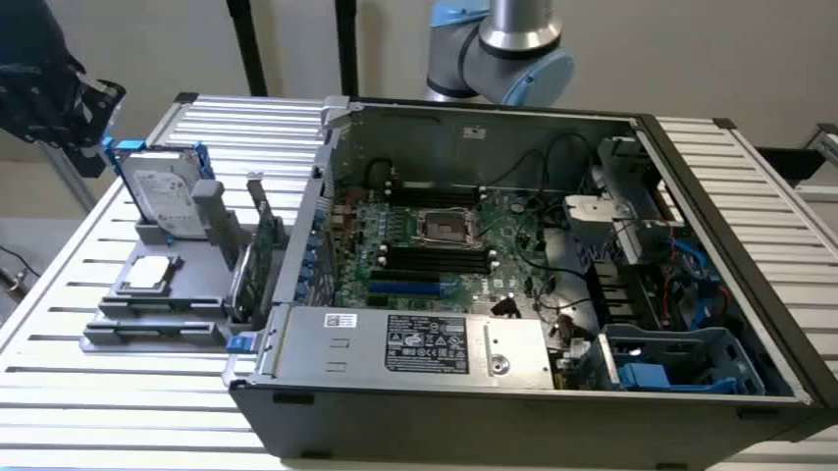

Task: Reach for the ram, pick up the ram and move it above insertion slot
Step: 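Reach for the ram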

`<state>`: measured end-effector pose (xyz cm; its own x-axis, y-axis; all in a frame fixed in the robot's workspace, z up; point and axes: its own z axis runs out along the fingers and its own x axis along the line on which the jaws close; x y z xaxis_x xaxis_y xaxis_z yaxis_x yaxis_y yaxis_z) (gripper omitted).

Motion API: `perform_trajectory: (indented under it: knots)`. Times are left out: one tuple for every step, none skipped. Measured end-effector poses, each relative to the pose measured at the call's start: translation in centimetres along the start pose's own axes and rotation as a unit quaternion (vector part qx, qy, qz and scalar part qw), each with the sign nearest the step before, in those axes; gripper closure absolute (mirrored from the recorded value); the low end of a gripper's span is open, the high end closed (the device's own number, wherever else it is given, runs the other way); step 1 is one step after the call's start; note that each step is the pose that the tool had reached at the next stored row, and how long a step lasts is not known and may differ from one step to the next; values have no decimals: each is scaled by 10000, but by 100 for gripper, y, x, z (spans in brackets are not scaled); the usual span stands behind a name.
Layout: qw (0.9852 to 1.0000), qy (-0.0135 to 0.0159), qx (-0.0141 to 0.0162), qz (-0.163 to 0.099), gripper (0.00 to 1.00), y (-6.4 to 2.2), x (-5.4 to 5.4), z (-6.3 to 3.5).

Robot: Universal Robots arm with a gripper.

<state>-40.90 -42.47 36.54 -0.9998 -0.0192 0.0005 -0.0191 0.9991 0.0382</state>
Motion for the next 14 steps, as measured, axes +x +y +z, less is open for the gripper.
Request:
perform_trajectory:
  knots:
    - [10000, 0, 0, 0, 89, 0, 0, 0]
    - [10000, 0, 0, 0, 89, 0, 0, 0]
    - [10000, 0, 0, 0, 89, 0, 0, 0]
    - [10000, 0, 0, 0, 89, 0, 0, 0]
    - [10000, 0, 0, 0, 89, 0, 0, 0]
    - [10000, 0, 0, 0, 89, 0, 0, 0]
    - [10000, 0, 0, 0, 89, 0, 0, 0]
    - [10000, 0, 0, 0, 89, 0, 0, 0]
    - [10000, 0, 0, 0, 89, 0, 0, 0]
    - [10000, 0, 0, 0, 89, 0, 0, 0]
    - [10000, 0, 0, 0, 89, 0, 0, 0]
    - [10000, 0, 0, 0, 89, 0, 0, 0]
    - [10000, 0, 0, 0, 89, 0, 0, 0]
    - [10000, 0, 0, 0, 89, 0, 0, 0]
